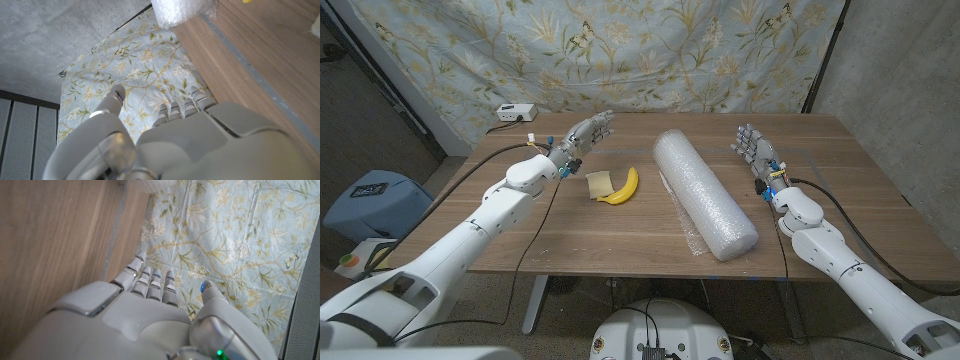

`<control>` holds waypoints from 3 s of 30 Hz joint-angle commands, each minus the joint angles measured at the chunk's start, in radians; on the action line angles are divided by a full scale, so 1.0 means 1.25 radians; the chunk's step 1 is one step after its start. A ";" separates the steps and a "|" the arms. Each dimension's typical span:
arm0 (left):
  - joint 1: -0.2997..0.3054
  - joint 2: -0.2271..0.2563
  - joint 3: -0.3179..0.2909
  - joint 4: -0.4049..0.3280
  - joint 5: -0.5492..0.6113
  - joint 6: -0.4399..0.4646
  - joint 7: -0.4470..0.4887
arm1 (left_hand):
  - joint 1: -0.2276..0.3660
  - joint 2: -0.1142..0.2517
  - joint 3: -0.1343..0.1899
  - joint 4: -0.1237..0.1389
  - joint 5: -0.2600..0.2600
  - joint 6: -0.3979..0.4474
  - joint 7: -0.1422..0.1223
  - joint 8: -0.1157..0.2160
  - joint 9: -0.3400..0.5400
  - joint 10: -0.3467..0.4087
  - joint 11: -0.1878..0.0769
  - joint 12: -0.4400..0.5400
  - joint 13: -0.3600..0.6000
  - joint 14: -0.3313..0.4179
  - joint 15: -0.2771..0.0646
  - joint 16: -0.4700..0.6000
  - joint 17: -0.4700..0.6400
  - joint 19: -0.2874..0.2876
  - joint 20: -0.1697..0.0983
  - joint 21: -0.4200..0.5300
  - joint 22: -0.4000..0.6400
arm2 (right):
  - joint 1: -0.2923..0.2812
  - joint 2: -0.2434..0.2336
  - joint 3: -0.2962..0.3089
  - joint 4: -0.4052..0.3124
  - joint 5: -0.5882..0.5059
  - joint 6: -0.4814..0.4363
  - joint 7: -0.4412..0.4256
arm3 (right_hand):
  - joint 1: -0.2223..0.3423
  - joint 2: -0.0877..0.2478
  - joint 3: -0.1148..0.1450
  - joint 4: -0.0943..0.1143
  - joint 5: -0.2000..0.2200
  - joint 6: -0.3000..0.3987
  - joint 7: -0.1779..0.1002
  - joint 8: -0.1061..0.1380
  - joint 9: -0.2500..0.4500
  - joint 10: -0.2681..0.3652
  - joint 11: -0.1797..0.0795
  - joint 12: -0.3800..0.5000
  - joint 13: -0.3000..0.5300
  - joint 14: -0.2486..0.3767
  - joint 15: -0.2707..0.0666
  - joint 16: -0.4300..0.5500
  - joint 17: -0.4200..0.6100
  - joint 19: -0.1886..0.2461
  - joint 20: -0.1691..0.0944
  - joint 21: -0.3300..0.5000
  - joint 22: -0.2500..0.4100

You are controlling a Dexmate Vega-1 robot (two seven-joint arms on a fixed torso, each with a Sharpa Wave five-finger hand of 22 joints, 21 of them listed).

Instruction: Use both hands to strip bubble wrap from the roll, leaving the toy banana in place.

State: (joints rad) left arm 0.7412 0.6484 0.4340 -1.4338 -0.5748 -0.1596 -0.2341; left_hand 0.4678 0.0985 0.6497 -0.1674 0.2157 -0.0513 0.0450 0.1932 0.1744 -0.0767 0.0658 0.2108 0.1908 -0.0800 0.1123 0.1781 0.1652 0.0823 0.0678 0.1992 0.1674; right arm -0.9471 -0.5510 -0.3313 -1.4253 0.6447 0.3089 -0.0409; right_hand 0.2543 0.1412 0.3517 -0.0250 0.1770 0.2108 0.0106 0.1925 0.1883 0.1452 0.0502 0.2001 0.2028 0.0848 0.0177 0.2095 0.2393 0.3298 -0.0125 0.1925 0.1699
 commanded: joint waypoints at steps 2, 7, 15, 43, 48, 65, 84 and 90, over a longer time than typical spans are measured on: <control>-0.105 0.039 0.055 0.017 0.062 0.029 -0.089 | 0.018 -0.002 0.002 -0.009 0.006 0.003 -0.001 0.003 0.003 0.000 -0.002 0.004 0.003 0.006 0.001 0.002 0.004 0.007 -0.001 -0.001 0.002 | 0.015 0.006 -0.003 0.012 -0.005 0.006 0.006 | 0.006 0.004 0.003 -0.004 0.003 0.009 0.000 0.003 0.001 0.007 0.004 0.003 0.001 0.003 0.001 0.004 0.001 0.006 0.002 0.003 0.003; -0.148 0.038 0.077 0.034 0.088 0.032 -0.129 | 0.037 -0.004 0.005 -0.014 0.009 -0.003 -0.002 0.001 0.003 -0.006 -0.003 0.002 0.003 0.000 0.002 0.000 0.005 0.003 0.000 -0.004 0.002 | 0.021 0.009 -0.004 0.015 -0.006 0.005 0.005 | 0.007 0.005 0.003 -0.005 0.003 0.010 0.000 0.003 0.002 0.007 0.003 0.003 0.001 0.004 0.001 0.005 0.001 0.007 0.003 0.003 0.003; -0.216 0.022 0.114 0.071 0.132 0.022 -0.188 | 0.054 -0.007 0.008 -0.016 0.010 -0.005 0.000 0.001 0.003 -0.012 0.001 -0.001 0.004 -0.006 0.005 -0.001 0.005 0.001 -0.001 -0.006 0.002 | 0.026 0.010 -0.003 0.015 -0.007 0.002 0.000 | 0.008 0.006 0.004 -0.008 0.003 0.013 0.002 0.004 0.002 0.008 0.004 0.003 0.001 0.005 0.002 0.006 0.000 0.007 0.002 0.003 0.003; -0.450 -0.097 0.244 0.288 0.243 -0.095 -0.443 | 0.138 -0.040 0.011 -0.017 0.010 -0.063 0.016 -0.008 0.003 -0.054 0.009 -0.010 0.006 -0.039 0.017 -0.005 0.006 -0.032 -0.012 -0.017 0.000 | 0.026 0.014 0.011 0.020 0.002 0.005 -0.017 | 0.010 0.009 0.005 -0.012 0.002 0.017 0.006 0.005 0.002 0.010 0.003 0.004 0.001 0.006 0.004 0.008 -0.001 0.009 0.004 0.004 0.003; -0.477 -0.110 0.262 0.313 0.259 -0.121 -0.483 | 0.146 -0.044 0.010 -0.017 0.009 -0.070 0.016 -0.009 0.003 -0.058 0.008 -0.010 0.006 -0.044 0.019 -0.005 0.006 -0.038 -0.012 -0.018 0.000 | 0.030 0.018 0.011 0.025 0.002 0.003 -0.020 | 0.010 0.009 0.005 -0.012 0.002 0.017 0.006 0.005 0.002 0.010 0.003 0.004 0.001 0.007 0.005 0.009 0.000 0.009 0.004 0.004 0.003; -0.533 -0.126 0.309 0.325 0.314 -0.176 -0.575 | 0.196 -0.069 0.007 -0.016 0.000 -0.116 0.020 -0.010 0.003 -0.097 0.006 -0.014 0.008 -0.078 0.024 -0.005 0.008 -0.074 -0.011 -0.020 0.000 | 0.030 0.021 0.013 0.026 -0.001 -0.001 -0.037 | 0.010 0.010 0.005 -0.013 0.001 0.013 0.011 0.003 0.002 0.007 0.005 0.002 0.001 0.003 0.008 0.008 0.000 0.007 0.006 0.003 0.003; -0.590 -0.160 0.363 0.380 0.395 -0.270 -0.624 | 0.255 -0.107 -0.003 -0.011 -0.022 -0.174 0.011 -0.007 0.004 -0.156 0.016 -0.013 0.010 -0.142 0.032 -0.005 0.009 -0.136 -0.007 -0.020 0.001 | 0.013 0.027 0.022 0.019 0.004 0.008 -0.055 | 0.008 0.009 0.004 -0.014 0.001 0.002 0.015 -0.001 0.002 0.002 0.007 0.001 0.001 0.000 0.011 0.008 0.000 0.006 0.008 0.003 0.003; -0.602 -0.180 0.372 0.417 0.396 -0.296 -0.643 | 0.260 -0.109 -0.004 -0.011 -0.022 -0.172 0.012 -0.005 0.004 -0.157 0.013 -0.012 0.011 -0.145 0.031 -0.005 0.009 -0.137 -0.007 -0.019 0.001 | 0.010 0.028 0.026 0.022 0.004 0.015 -0.057 | 0.008 0.008 0.004 -0.015 0.001 0.000 0.015 -0.001 0.002 0.001 0.008 0.001 0.001 -0.002 0.012 0.008 0.000 0.005 0.009 0.003 0.003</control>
State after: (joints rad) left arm 0.0209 0.4561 0.8695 -0.9715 -0.1104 -0.4673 -1.0066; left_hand 0.7799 -0.0366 0.6492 -0.1833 0.1885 -0.1718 0.0642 0.1810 0.1743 -0.1718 0.0787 0.1922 0.2026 -0.1719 0.1466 0.1700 0.1748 -0.0807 0.0589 0.1733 0.1677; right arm -0.9258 -0.5199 -0.3059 -1.3996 0.6463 0.3128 -0.1045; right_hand 0.2596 0.1465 0.3574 -0.0386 0.1769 0.2136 0.0292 0.1925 0.1881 0.1496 0.0547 0.1998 0.2023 0.0769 0.0255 0.2122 0.2372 0.3368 -0.0055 0.1925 0.1698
